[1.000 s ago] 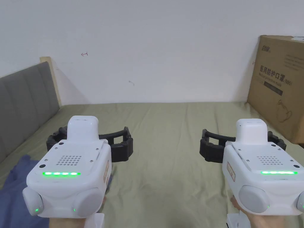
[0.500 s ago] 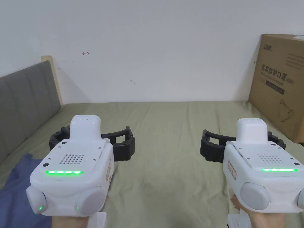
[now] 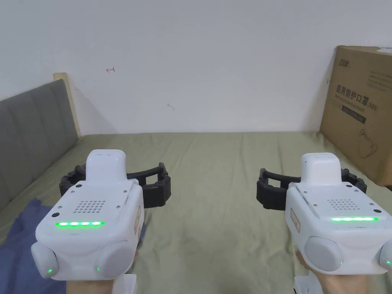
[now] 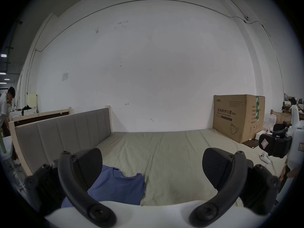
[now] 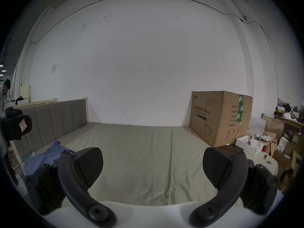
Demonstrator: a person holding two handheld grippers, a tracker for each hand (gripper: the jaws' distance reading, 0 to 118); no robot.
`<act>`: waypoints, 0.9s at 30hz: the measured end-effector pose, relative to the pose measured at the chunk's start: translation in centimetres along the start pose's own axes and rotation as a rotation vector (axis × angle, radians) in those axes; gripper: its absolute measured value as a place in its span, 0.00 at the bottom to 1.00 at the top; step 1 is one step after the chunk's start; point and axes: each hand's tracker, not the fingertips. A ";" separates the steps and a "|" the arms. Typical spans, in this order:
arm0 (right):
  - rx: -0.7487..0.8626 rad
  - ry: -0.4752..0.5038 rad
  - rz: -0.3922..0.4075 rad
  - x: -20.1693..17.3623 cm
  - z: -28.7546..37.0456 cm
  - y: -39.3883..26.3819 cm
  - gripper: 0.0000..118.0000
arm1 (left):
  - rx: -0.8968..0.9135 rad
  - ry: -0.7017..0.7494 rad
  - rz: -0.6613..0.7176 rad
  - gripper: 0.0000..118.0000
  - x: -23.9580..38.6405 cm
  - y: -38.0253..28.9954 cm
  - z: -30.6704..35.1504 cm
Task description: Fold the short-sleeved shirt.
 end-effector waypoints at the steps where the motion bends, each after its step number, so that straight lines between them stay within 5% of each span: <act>1: 0.003 -0.001 0.003 0.0 0.0 0.0 1.00 | -0.001 0.004 0.002 1.00 0.0 0.0 0.0; 27: 0.004 0.013 -0.005 -0.1 0.1 -0.4 1.00 | -0.038 -0.005 0.006 1.00 -0.2 0.0 -0.3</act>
